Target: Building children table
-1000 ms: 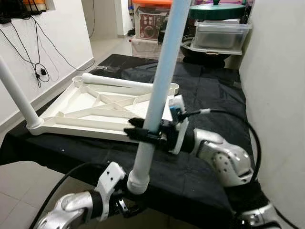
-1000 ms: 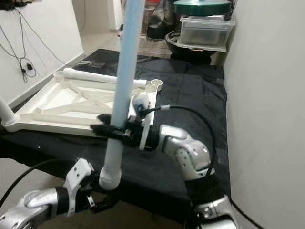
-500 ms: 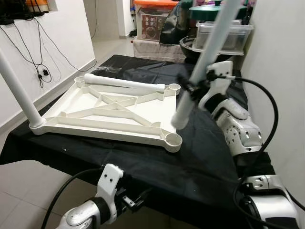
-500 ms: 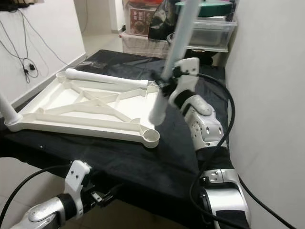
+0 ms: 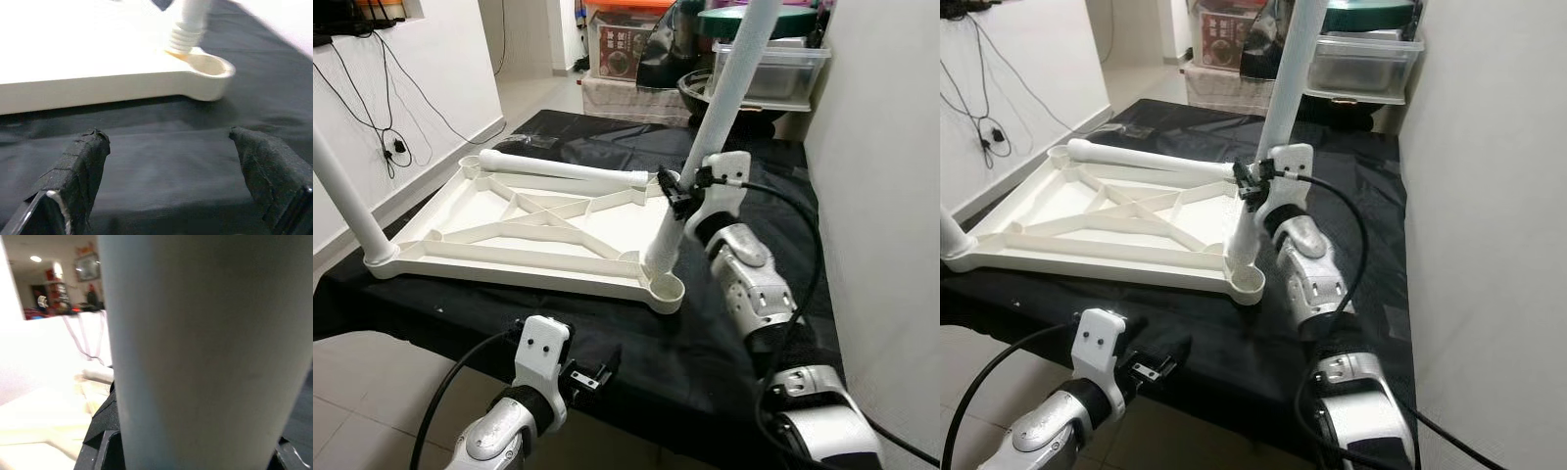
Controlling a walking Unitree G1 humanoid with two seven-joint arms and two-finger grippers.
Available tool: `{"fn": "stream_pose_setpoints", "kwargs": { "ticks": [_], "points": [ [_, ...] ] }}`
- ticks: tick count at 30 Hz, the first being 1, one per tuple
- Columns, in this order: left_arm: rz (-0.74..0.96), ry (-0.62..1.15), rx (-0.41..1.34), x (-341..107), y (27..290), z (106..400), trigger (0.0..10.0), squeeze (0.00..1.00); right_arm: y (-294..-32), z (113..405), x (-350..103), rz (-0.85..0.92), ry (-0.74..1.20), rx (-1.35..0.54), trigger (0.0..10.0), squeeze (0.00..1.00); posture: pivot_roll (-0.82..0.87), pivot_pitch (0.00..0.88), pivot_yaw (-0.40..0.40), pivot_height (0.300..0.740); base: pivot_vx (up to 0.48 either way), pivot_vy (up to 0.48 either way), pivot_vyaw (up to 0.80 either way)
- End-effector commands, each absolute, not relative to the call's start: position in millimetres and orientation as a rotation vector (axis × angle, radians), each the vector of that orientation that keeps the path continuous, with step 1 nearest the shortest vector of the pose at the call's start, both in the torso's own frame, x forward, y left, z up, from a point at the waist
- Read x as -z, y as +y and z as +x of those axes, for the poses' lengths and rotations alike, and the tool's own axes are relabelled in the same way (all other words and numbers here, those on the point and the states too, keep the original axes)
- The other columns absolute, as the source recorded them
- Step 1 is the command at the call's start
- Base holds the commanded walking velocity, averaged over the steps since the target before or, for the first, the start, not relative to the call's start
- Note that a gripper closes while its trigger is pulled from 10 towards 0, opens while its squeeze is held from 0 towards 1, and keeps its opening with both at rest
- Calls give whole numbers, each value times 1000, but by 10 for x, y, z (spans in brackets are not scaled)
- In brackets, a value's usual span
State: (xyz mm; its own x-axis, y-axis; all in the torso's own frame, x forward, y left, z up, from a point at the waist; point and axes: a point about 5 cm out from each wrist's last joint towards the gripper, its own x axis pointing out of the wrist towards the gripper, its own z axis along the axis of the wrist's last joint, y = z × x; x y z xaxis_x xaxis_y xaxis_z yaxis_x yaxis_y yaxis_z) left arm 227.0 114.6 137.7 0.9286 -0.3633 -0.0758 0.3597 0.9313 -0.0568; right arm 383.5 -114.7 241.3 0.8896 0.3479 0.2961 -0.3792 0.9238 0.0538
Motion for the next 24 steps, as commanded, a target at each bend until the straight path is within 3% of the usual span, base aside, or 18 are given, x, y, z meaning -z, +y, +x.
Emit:
{"fn": "stream_pose_setpoints", "kwargs": {
  "ticks": [1, 10, 12, 15, 18, 21, 24],
  "points": [
    [-39, 71, 333, -1390, 1171, 2295, 10000, 0, -1176, 3823, -2436, 153, -316, -392, 10000, 0, 69, 42, -50, 740, 0, 0, 0],
    [-68, 77, 329, -1384, 1129, 2269, 10000, 0, -1282, 3913, -2364, 109, -249, -458, 10000, 0, 71, 53, -53, 740, 0, 0, 0],
    [-49, 79, 325, -1376, 1125, 2252, 10000, 0, -1389, 3961, -2370, 55, -248, -392, 10000, 0, 69, 55, -54, 740, 0, 0, 0],
    [-53, 80, 314, -1368, 1122, 2240, 10000, 0, -1683, 4014, -2498, -31, -323, -92, 10000, 0, 69, 65, -57, 740, 0, 0, 0],
    [-61, 82, 316, -1367, 1102, 2229, 10000, 0, -1779, 4008, -2627, -77, -388, 29, 10000, 0, 72, 74, -55, 740, 0, 0, 0],
    [-64, 83, 319, -1369, 1089, 2223, 10000, 0, -1781, 4000, -2687, -103, -421, 56, 10000, 0, 72, 77, -55, 740, 0, 0, 0],
    [-64, 83, 325, -1374, 1065, 2204, 10000, 0, -1510, 3980, -2647, -265, -448, -74, 10000, 0, 69, 91, -55, 740, 0, 0, 0]
  ]
}}
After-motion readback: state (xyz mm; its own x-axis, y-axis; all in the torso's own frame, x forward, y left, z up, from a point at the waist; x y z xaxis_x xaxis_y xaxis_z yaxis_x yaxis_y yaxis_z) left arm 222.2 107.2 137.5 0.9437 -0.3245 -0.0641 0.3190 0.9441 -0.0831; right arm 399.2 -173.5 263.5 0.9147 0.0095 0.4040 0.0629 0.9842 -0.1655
